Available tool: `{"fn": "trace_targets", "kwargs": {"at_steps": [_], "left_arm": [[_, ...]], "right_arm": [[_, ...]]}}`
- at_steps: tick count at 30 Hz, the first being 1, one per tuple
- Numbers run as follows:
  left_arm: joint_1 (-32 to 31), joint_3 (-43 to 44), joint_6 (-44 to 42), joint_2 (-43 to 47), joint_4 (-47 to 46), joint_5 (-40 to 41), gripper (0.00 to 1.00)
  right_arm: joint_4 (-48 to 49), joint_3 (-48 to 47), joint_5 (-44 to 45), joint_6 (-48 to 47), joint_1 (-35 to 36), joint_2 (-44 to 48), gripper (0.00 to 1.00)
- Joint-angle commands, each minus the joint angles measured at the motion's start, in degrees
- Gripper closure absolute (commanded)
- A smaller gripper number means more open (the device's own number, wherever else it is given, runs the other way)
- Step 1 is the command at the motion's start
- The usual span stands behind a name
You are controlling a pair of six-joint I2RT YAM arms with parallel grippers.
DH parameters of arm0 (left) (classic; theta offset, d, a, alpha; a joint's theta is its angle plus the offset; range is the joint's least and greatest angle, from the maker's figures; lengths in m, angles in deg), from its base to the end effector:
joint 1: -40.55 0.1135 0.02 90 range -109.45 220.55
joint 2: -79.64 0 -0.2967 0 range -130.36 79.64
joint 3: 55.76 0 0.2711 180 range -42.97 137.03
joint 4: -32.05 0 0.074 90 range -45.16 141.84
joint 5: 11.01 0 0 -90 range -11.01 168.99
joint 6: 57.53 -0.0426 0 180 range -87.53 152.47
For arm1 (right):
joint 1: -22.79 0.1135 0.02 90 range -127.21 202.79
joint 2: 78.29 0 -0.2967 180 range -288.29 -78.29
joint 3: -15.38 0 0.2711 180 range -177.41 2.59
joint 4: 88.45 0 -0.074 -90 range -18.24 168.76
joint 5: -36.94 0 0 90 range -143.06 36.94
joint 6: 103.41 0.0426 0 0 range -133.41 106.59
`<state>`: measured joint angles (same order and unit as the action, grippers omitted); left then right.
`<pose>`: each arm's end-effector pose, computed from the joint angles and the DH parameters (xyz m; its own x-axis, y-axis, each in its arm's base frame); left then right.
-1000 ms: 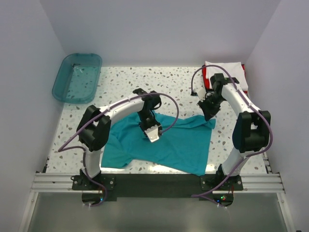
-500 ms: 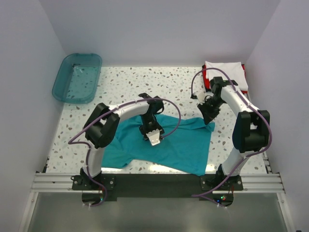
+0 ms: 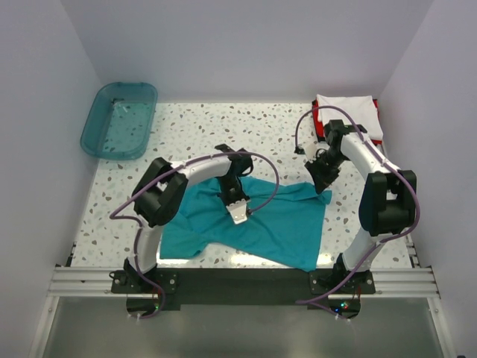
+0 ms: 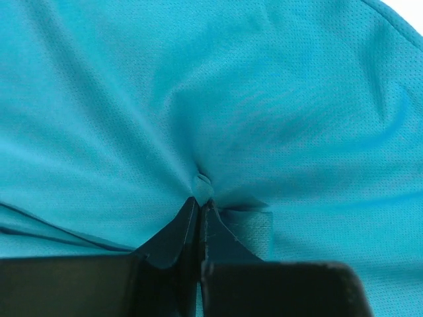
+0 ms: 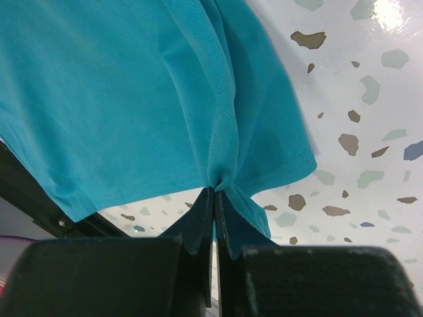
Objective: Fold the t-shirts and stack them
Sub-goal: Flatten the tshirt out
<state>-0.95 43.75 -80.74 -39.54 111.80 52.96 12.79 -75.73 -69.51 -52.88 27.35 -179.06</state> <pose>0.2884 -0.2801 0.1705 0.7890 0.4046 -0.4624 0.4656 -0.8848 0.0202 0.3438 0.0395 0.2447 -0.7158 -0.6687 -0.2012 -0.6983 0.6870 0.2010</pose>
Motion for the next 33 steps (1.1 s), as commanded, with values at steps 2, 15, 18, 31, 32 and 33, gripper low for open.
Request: {"fn": "trace_targets", "kwargs": {"at_steps": [2,15,18,31,32,33], "left_arm": [[3.77,5.64,-4.40,2.19,-0.61,-5.17,1.00],[20.14,6.10,8.18,13.00,-2.27,-12.39,0.94],[20.58,1.45,8.35,15.28,-4.98,-12.39,0.93],[24.00,3.71,8.28,14.85,-2.80,-15.38,0.88],[24.27,3.81,7.92,14.85,-2.45,-15.11,0.87],[24.36,3.72,7.57,14.85,-2.27,-15.03,0.87]], "right_arm": [[-0.03,1.15,-0.43,-0.96,0.19,2.51,1.00],[1.38,-0.60,1.59,-4.13,0.28,0.67,1.00],[1.20,-2.35,2.03,-4.31,0.28,-0.30,1.00],[-1.17,-4.82,2.65,-3.96,0.19,-0.92,1.00],[-1.17,-4.73,2.74,-3.96,0.19,-1.01,1.00],[-1.26,-4.65,2.74,-3.87,0.28,-1.01,1.00]]}}
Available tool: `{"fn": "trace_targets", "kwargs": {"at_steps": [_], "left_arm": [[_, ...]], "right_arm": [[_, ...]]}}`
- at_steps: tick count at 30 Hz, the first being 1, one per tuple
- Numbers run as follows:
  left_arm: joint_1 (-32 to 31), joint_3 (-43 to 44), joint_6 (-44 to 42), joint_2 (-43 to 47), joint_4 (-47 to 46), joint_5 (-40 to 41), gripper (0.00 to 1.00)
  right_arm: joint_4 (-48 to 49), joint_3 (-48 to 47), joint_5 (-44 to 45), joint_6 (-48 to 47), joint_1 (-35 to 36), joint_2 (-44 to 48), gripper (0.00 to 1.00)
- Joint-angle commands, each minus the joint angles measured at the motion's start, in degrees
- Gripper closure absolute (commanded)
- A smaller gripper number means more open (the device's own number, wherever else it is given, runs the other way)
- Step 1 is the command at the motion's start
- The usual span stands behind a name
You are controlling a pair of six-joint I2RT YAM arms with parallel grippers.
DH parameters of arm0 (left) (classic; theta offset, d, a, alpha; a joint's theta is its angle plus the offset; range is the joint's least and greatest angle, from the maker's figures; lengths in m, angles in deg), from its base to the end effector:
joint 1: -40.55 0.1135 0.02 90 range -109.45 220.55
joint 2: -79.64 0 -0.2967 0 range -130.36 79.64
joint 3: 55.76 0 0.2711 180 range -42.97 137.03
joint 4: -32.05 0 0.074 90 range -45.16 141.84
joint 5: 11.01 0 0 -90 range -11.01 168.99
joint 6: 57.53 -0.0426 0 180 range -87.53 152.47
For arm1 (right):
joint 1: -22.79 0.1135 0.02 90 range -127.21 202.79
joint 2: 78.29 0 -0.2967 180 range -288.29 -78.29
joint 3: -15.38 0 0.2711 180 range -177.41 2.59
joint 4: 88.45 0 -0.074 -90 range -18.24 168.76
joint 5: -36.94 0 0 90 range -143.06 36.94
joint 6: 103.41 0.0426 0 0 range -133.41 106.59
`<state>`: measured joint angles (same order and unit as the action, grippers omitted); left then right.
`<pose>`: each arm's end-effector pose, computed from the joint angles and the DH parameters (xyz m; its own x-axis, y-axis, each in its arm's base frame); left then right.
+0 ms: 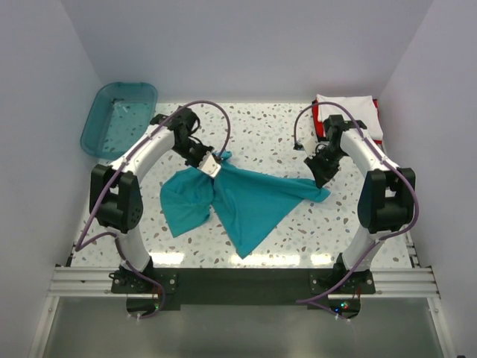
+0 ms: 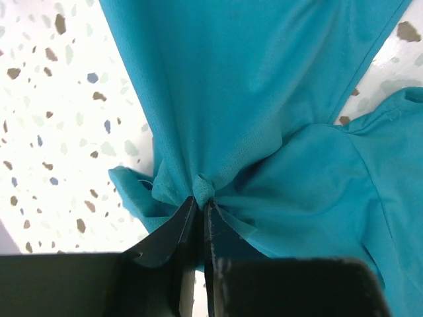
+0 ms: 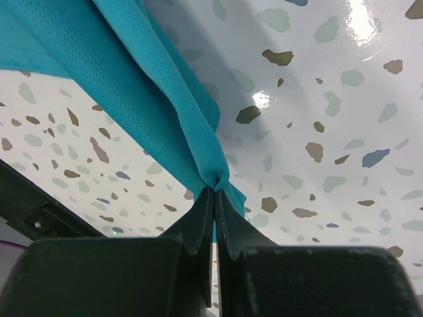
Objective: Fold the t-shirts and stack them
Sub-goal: Flatten the tshirt out
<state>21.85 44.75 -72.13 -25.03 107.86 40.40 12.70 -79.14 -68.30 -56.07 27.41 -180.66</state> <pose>0.3554 -0.1484 0.2752 0.5772 0.6032 -0.5505 0.8135 -0.4834 0.3234 0.3567 0.0401 0.2514 -0.6689 -0.7100 -0.2202 -0.7426 0.6518 0.1540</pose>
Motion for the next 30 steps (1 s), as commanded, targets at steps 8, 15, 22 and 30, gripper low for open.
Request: {"fn": "trace_targets", "kwargs": {"at_steps": [8,15,22,30], "left_arm": [[1.91,1.49,-3.24,0.07,1.66,-2.19,0.76],[1.91,2.71,-4.48,-1.60,2.72,-3.68,1.00],[2.26,-0.62,-12.28,0.68,2.37,-3.34,0.54],[2.26,-4.13,-28.71,3.32,4.73,-2.54,0.31]], "right_arm": [[-1.35,-1.67,1.45,-0.33,0.21,0.59,1.00],[-1.79,-1.68,1.62,-0.50,0.21,1.03,1.00],[-2.23,-2.64,1.45,-0.24,0.12,0.33,1.00],[-2.05,-1.94,1.18,0.20,0.21,0.33,1.00]]}}
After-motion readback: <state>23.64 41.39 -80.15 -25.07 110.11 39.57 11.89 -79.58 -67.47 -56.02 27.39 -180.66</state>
